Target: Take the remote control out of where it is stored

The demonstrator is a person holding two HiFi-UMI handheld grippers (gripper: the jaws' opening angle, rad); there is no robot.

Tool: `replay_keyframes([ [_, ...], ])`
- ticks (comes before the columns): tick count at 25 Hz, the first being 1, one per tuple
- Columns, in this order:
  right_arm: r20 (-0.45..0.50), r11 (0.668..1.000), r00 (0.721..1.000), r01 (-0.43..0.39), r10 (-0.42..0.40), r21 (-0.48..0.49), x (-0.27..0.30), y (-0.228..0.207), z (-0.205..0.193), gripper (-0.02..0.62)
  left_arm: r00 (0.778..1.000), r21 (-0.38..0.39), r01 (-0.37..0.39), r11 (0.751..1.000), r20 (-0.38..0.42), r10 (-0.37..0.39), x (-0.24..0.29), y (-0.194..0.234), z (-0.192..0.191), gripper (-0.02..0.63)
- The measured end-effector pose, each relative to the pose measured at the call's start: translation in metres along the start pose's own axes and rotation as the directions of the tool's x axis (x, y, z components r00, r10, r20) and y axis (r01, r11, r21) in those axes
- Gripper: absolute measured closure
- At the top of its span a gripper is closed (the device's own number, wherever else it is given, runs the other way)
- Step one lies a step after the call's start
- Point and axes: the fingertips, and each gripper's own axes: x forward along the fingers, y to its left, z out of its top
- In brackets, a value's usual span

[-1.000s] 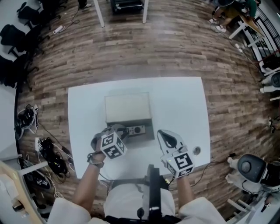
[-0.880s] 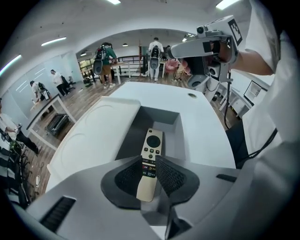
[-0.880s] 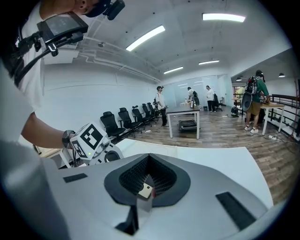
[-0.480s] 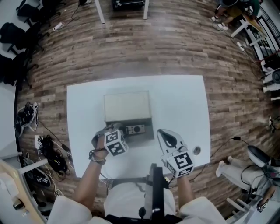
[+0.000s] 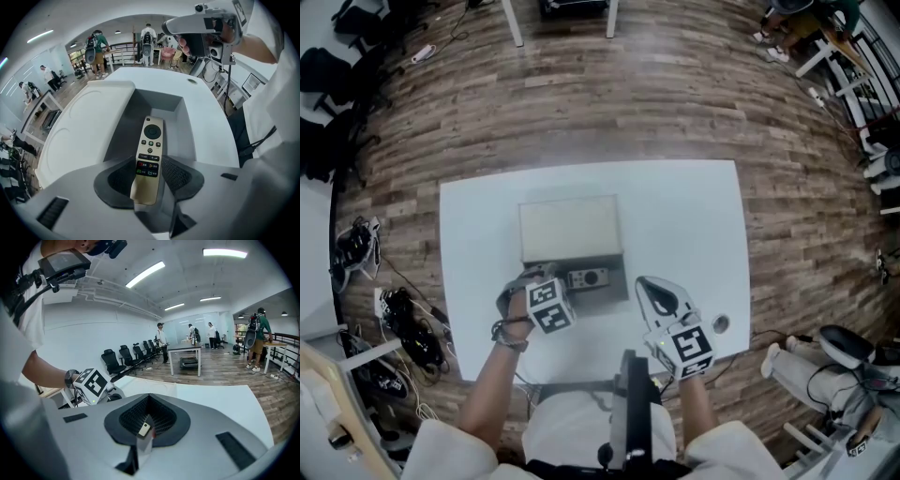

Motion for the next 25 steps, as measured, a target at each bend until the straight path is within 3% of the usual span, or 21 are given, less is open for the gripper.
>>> replay_keyframes([
  [7, 0.0, 1.0, 1.0, -0.009, 0.009, -0.004, 0.006, -0.001, 0.004, 0.597, 0.999, -0.004, 0.043, 0.999, -0.019, -0.043, 0.0, -0.002, -0.001, 0.408],
  [25, -0.012, 1.0, 1.0, -0.027, 0.027, 0.009, 0.001, -0.005, -0.01, 0.597, 0.998, 0.083, -0.003, 0.997, -0.067, 0.008, 0.001, -0.004, 0.001, 0.408],
])
